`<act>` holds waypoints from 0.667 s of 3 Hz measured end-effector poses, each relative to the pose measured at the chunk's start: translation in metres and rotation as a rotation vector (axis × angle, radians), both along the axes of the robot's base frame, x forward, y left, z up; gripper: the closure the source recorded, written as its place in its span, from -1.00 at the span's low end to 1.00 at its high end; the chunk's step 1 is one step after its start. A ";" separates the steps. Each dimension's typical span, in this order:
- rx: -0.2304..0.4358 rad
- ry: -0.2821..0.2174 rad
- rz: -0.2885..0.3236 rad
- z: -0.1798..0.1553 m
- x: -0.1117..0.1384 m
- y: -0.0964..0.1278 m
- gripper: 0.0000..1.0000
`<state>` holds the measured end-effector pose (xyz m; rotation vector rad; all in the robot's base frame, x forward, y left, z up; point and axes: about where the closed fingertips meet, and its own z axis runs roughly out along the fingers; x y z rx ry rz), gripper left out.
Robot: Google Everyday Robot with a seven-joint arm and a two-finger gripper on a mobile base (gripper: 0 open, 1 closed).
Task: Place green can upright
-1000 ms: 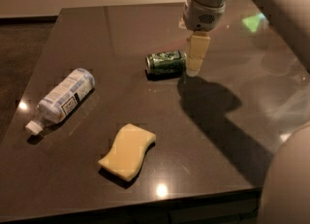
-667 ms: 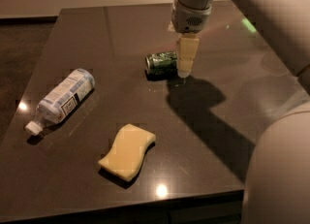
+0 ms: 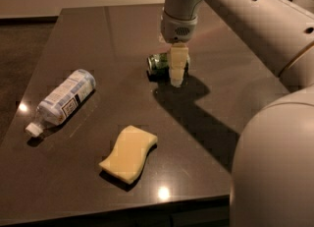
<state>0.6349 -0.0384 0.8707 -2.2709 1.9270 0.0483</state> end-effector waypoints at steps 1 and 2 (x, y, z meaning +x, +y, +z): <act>-0.006 0.023 0.019 -0.012 -0.004 0.010 -1.00; -0.027 0.025 0.027 -0.018 -0.007 0.017 -0.96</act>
Offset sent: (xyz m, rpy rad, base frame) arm -0.0193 0.0189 -0.0218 -0.0790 0.0569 0.0377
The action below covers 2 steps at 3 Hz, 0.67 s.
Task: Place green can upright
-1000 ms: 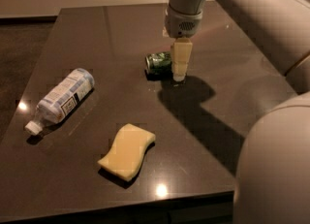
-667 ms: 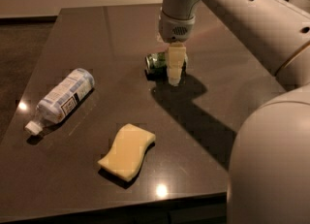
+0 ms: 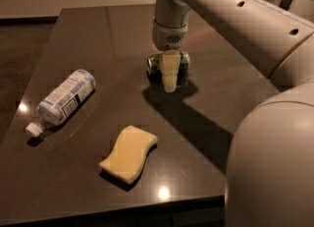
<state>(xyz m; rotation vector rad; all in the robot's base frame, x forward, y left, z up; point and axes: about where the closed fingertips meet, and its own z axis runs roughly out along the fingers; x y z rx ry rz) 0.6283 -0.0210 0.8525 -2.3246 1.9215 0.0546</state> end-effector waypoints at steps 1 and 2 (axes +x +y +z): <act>-0.021 0.008 0.003 -0.003 -0.001 0.001 -0.63; -0.018 0.012 0.012 0.002 -0.003 0.002 -0.16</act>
Offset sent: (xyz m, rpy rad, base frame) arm -0.0163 -0.0066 0.0136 -0.0385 0.0522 0.0252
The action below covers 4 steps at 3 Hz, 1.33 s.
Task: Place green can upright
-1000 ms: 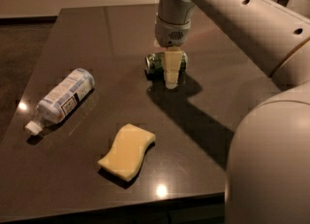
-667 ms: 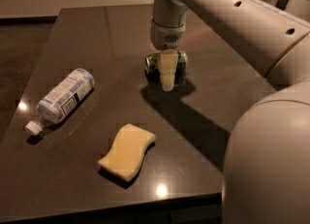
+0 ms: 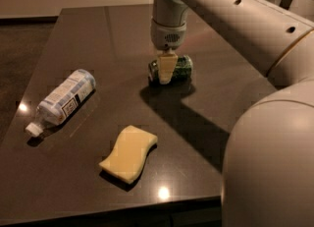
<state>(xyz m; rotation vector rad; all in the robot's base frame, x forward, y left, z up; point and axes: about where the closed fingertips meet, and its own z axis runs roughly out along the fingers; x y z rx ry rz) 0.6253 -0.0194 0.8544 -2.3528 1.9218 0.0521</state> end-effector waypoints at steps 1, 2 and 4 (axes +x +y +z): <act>0.023 0.001 -0.008 0.009 -0.003 -0.003 0.30; 0.121 0.009 -0.074 0.031 -0.006 -0.016 0.77; 0.514 0.111 -0.179 0.071 -0.034 -0.031 1.00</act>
Offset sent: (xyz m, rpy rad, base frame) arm -0.0282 -0.0405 0.0725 0.2747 0.0832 -0.1684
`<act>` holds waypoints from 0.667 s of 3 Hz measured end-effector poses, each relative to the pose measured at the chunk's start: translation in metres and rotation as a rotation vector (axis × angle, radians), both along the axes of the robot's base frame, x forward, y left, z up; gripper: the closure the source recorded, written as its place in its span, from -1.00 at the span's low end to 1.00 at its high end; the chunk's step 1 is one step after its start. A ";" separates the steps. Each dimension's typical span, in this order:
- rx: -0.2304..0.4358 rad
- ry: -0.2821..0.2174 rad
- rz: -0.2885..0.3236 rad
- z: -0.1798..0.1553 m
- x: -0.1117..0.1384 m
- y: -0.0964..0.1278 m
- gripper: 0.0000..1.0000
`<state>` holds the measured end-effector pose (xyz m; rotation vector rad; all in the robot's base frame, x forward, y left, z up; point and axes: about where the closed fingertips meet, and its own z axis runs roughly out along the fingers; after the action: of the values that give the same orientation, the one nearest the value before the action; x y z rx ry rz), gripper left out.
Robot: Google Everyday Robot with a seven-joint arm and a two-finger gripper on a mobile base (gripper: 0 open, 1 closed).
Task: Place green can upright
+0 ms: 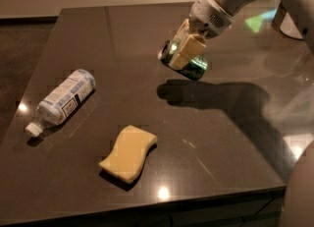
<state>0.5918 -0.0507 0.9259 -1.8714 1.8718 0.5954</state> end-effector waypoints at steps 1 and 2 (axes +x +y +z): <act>0.227 0.048 -0.018 0.014 -0.017 0.004 1.00; 0.399 0.068 -0.025 0.020 -0.031 0.008 1.00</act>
Offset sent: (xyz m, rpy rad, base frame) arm -0.0486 0.0027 0.0296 0.6103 0.0909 -0.0366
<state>0.5610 -0.0430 0.9460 -1.5822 1.6629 0.9553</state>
